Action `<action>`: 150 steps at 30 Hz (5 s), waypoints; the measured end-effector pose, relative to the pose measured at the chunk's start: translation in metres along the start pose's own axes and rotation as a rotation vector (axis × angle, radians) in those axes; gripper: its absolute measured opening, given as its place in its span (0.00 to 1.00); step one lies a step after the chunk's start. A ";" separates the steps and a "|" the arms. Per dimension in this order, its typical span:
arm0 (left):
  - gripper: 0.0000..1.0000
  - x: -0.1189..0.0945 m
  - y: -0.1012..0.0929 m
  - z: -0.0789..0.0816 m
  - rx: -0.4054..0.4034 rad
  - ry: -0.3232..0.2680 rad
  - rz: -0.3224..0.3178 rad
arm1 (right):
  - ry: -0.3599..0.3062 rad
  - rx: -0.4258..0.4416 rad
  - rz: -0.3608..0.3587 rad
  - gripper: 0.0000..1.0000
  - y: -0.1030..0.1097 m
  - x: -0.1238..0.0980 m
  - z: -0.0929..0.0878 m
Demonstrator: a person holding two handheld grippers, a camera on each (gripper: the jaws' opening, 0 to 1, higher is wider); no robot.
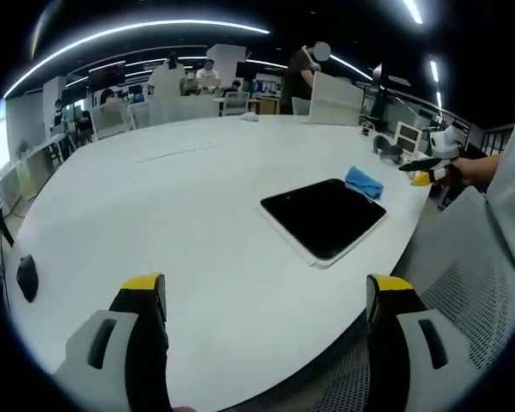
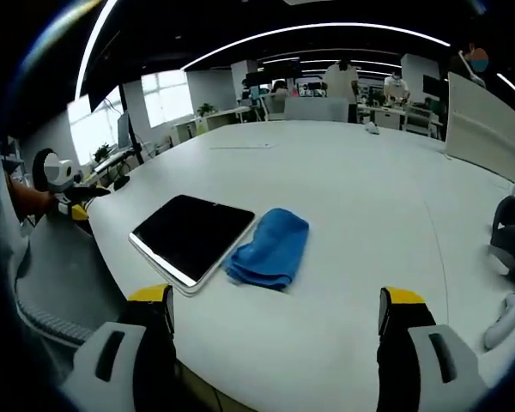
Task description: Wipe the mirror surface with the cleaning cloth until all visible marks leave the cleaned area.
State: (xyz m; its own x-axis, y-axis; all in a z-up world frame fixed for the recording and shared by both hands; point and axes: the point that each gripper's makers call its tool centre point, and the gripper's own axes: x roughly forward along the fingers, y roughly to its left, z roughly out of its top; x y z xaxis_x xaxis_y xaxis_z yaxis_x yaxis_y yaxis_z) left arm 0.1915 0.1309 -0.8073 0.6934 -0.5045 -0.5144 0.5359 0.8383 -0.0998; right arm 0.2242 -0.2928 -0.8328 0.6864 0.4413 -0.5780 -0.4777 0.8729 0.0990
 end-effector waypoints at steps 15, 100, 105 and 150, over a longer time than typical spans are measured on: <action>0.97 0.000 0.001 -0.001 0.001 0.001 0.003 | 0.001 0.009 -0.002 0.98 0.001 0.001 -0.001; 0.93 -0.001 0.000 -0.003 0.031 0.019 0.007 | 0.054 0.097 -0.114 0.78 -0.009 0.068 0.064; 0.92 -0.001 0.004 -0.004 0.031 0.014 0.011 | 0.098 0.114 -0.128 0.67 -0.010 0.082 0.043; 0.91 -0.001 0.005 -0.004 0.028 0.015 0.016 | 0.295 0.131 -0.271 0.01 -0.051 0.084 0.003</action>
State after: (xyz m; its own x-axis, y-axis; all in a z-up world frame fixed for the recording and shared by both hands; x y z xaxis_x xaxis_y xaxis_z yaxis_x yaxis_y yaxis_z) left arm 0.1915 0.1367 -0.8105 0.6948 -0.4878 -0.5285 0.5381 0.8401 -0.0679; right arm 0.3081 -0.2996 -0.8843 0.5819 0.1302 -0.8027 -0.2150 0.9766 0.0025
